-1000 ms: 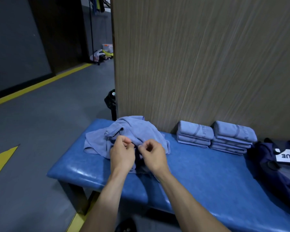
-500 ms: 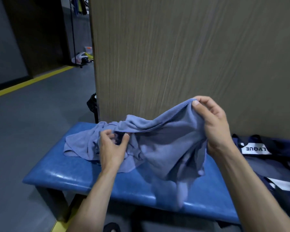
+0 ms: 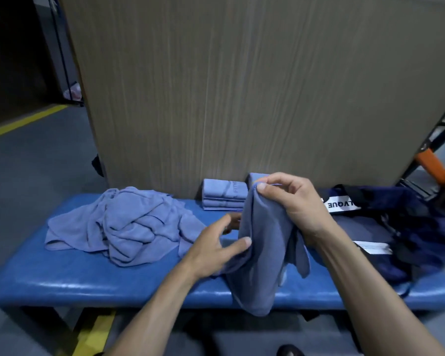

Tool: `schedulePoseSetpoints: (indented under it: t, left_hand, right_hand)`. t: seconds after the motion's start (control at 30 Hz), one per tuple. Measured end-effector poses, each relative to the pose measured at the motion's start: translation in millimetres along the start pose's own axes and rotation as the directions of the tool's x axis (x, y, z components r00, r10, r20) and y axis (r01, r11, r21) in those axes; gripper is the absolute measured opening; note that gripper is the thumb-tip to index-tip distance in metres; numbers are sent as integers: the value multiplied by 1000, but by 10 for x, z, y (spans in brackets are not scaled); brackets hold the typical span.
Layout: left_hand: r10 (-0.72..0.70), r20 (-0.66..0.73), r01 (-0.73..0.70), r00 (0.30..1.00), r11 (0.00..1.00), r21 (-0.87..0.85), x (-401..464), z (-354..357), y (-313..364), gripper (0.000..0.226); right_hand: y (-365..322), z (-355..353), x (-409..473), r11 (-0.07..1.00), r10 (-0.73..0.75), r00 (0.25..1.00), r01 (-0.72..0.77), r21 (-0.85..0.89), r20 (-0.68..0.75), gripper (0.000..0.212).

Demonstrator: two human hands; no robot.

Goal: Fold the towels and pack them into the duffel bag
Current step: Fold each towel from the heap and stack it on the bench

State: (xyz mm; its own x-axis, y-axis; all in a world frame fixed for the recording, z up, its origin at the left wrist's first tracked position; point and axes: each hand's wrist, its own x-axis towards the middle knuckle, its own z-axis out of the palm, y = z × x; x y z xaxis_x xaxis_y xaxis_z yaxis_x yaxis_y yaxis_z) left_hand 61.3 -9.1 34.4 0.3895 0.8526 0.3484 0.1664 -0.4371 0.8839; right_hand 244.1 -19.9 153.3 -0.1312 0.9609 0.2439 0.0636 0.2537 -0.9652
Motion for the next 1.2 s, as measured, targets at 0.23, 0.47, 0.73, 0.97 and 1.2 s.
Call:
schedulePoseSetpoints:
  t: [0.23,0.47,0.73,0.97,1.2]
  left_hand:
    - [-98,-44,88,994,979,-182,158,292,63,25]
    - [-109,-279,59,954,981,-183,295,100,30,24]
    - [-122,-276,42,953,959,-280,296,49,41,20]
    - [-125,-100,147,987,954,262,185,-179,-126,40]
    - [-224,124,226,967,974,-9,238,152,23,37]
  right_hand:
    - [492,-199,11,986,30,999,-25,-164,26,6]
    - [1084,-398,2,962,161,987,-160,-223,-12,22]
    - [1501,-324,-73,962,248,957,-262,-82,-150,39]
    - [1236,-468,-50,991,74,993,-64,114,-89,29]
    - [1241,-184,-40,989,91,990,-103,107,110,43]
